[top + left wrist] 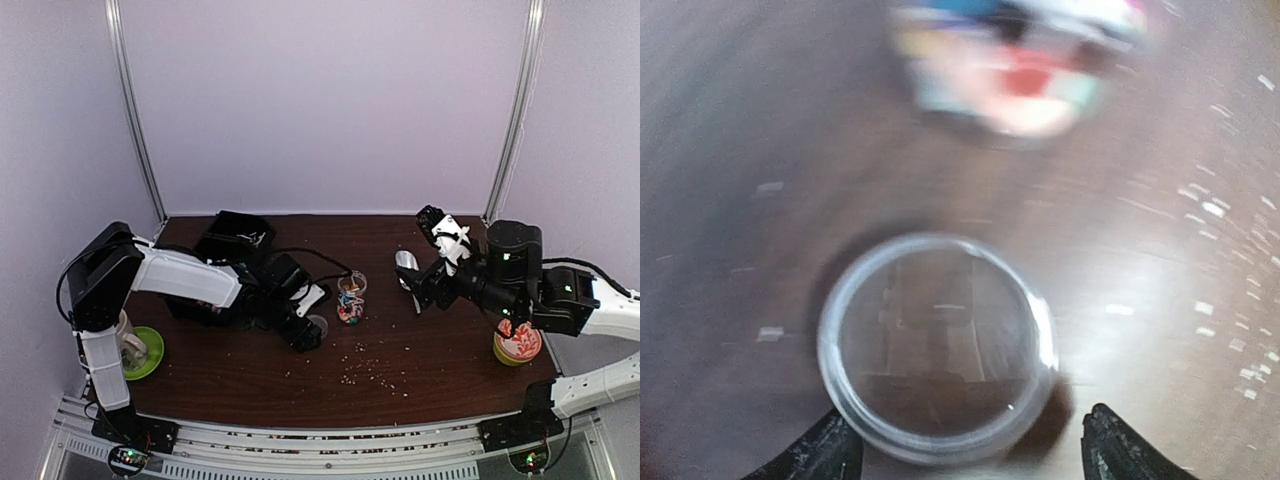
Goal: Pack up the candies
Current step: Move the box lid to the center of the board, then move the packing bottle to the center of the board, then pick up the box lid from the center of the board.
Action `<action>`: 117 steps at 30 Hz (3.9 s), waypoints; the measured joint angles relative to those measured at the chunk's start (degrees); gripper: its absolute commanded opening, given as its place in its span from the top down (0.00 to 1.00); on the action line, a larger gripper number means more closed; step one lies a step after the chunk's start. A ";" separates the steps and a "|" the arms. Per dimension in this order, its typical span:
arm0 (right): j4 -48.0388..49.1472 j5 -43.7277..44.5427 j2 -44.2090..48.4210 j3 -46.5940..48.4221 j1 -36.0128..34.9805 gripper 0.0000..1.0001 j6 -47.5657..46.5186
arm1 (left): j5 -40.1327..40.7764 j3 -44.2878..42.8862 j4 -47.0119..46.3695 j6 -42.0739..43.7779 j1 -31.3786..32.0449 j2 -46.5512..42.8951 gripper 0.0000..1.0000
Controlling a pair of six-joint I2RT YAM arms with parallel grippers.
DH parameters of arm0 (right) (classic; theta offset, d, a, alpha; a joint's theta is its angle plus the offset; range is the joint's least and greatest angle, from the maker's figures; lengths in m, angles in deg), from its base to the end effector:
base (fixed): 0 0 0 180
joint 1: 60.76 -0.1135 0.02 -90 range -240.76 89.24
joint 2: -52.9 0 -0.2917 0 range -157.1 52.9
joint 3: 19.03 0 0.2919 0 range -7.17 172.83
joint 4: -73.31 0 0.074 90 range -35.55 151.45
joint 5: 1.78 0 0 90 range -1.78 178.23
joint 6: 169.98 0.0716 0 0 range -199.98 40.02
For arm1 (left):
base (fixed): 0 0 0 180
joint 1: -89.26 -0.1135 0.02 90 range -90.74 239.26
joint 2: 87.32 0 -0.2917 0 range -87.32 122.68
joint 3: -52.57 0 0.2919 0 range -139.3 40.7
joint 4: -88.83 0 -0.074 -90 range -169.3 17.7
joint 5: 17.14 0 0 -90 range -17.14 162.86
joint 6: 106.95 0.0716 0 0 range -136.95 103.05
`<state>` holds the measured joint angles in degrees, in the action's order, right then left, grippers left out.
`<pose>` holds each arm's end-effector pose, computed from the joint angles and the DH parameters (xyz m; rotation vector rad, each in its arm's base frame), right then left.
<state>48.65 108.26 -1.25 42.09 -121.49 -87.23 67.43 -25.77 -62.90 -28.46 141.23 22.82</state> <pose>0.1551 0.2266 0.3424 -0.8394 1.6737 0.3175 0.2664 -0.3515 0.1076 0.9673 2.5257 -0.4893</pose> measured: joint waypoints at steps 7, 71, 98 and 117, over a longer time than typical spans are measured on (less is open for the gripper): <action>-1.31 0.66 1.62 0.00 0.00 0.15 0.24 | -2.40 -4.83 1.66 3.54 5.75 0.87 0.21; -3.58 -13.97 -50.64 21.40 14.10 0.00 31.06 | 15.74 4.57 4.68 -2.80 -7.54 -27.34 0.02; -7.67 -20.74 -49.96 21.16 3.93 0.03 26.62 | 19.85 9.60 2.99 -7.15 -7.78 -27.89 0.02; -12.26 -19.78 -57.40 26.53 3.32 0.06 26.49 | 25.62 12.17 1.40 -10.10 -7.78 -31.54 0.02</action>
<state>36.39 88.48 -58.65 68.62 -118.17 -60.74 93.04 -13.60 -61.50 -38.55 133.45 -8.72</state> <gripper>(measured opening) 0.958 0.978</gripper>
